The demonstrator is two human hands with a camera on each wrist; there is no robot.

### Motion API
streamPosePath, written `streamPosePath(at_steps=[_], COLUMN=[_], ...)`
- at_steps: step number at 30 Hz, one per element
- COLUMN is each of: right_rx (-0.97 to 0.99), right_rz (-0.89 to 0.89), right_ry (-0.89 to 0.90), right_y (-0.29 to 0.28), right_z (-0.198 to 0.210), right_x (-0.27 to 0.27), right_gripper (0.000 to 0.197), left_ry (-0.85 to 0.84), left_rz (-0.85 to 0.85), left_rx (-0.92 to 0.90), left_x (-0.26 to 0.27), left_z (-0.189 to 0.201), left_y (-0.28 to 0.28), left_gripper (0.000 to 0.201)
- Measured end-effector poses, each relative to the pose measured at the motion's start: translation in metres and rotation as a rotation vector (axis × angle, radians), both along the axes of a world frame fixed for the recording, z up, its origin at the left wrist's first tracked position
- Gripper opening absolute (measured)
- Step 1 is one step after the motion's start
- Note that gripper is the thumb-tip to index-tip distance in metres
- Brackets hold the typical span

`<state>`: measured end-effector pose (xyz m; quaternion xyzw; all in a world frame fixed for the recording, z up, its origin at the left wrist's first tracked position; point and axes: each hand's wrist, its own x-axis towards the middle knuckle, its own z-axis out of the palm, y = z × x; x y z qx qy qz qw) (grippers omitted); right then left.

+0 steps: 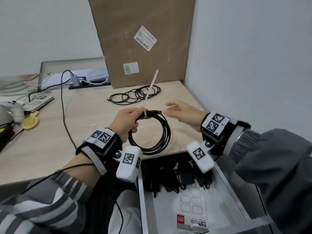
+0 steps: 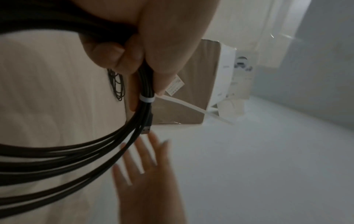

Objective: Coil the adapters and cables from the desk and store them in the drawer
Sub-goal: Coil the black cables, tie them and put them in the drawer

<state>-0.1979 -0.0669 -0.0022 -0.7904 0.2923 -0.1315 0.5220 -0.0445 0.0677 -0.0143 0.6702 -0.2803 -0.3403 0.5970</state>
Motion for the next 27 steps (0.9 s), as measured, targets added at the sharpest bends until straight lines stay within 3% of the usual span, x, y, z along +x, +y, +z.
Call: streamPosePath(at_steps=[2, 5, 8, 11, 16, 19, 21, 27], right_rx=[0.048, 0.214, 0.312, 0.298, 0.323, 0.292, 0.314, 0.475], right_rz=[0.07, 0.084, 0.037, 0.022, 0.012, -0.008, -0.028, -0.021], right_ry=[0.088, 0.068, -0.032, -0.03, -0.035, -0.019, -0.005, -0.021], right_y=[0.005, 0.016, 0.026, 0.035, 0.052, 0.059, 0.065, 0.091], right_z=[-0.013, -0.023, -0.024, -0.026, -0.03, -0.032, -0.036, -0.054], right_x=[-0.004, -0.011, -0.02, -0.031, -0.06, -0.077, -0.089, -0.13], right_gripper=[0.049, 0.024, 0.003, 0.006, 0.002, 0.006, 0.006, 0.009], left_ry=[0.157, 0.325, 0.332, 0.347, 0.258, 0.293, 0.185, -0.022], left_rz=[-0.017, -0.028, -0.036, -0.024, -0.126, -0.129, -0.145, -0.205], left_rx=[-0.018, -0.042, -0.004, 0.086, 0.28, 0.185, 0.098, 0.056], left_x=[-0.001, -0.005, -0.013, -0.025, -0.049, -0.071, -0.083, -0.112], left_z=[0.0, -0.002, -0.004, -0.003, -0.001, -0.004, -0.012, -0.04], left_y=[0.002, 0.003, 0.006, 0.011, 0.028, 0.036, 0.042, 0.064], left_gripper=[0.028, 0.026, 0.033, 0.053, 0.06, 0.043, 0.023, 0.035])
